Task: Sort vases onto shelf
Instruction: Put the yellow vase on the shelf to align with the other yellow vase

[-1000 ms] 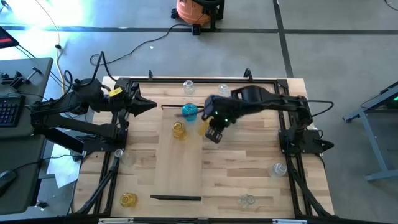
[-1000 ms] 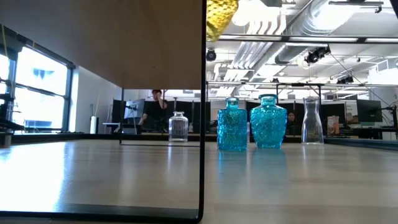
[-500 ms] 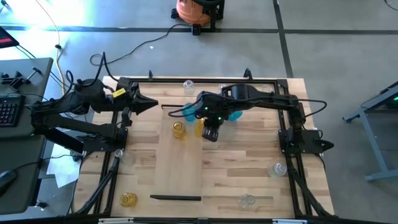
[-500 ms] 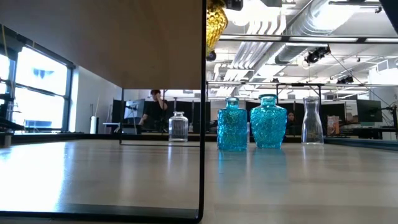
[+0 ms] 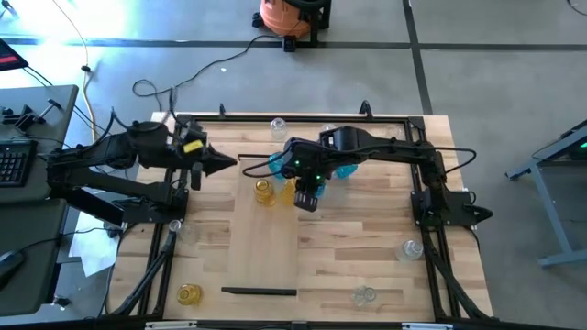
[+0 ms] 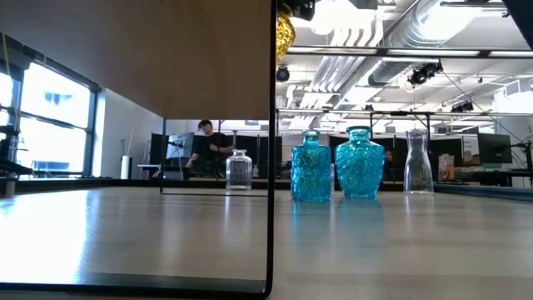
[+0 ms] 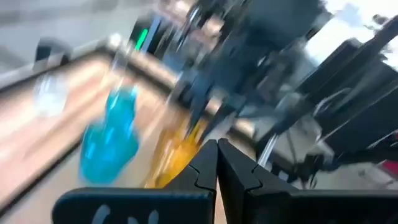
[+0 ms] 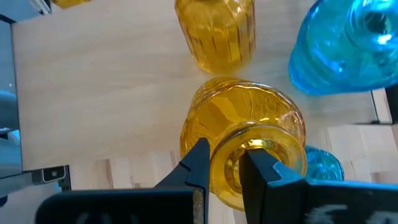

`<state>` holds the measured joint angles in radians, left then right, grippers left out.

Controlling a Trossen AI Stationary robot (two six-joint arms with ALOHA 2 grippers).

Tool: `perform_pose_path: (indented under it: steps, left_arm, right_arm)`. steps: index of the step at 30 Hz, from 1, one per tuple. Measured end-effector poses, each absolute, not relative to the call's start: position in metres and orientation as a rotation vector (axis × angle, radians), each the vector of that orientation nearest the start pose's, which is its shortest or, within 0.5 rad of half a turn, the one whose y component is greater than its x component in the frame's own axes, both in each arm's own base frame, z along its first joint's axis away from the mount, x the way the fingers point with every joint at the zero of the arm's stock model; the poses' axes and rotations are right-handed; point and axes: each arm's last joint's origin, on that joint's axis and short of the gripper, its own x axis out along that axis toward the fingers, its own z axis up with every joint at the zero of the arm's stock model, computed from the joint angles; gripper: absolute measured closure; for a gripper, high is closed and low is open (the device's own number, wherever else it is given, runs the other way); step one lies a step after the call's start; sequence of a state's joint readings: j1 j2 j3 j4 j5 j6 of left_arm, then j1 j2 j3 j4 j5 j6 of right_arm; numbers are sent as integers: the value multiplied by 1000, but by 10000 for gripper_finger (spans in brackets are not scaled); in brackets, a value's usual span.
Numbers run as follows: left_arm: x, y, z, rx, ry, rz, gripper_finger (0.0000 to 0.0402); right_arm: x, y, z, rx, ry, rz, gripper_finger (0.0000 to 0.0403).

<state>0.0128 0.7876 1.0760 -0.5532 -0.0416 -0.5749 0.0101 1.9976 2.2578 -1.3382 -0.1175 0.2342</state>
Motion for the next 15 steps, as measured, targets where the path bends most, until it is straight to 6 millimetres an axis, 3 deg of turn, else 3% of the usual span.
perform_pose_path:
  steps: [9, 15]
  left_arm:
    - [138, 1, 373, -679, 456, 163, 401]
    - [149, -2, 366, -740, 557, 101, 401]
  right_arm:
    - [398, 8, 381, 264, 1071, -2, 375]
    - [398, 6, 381, 266, 1067, -5, 375]
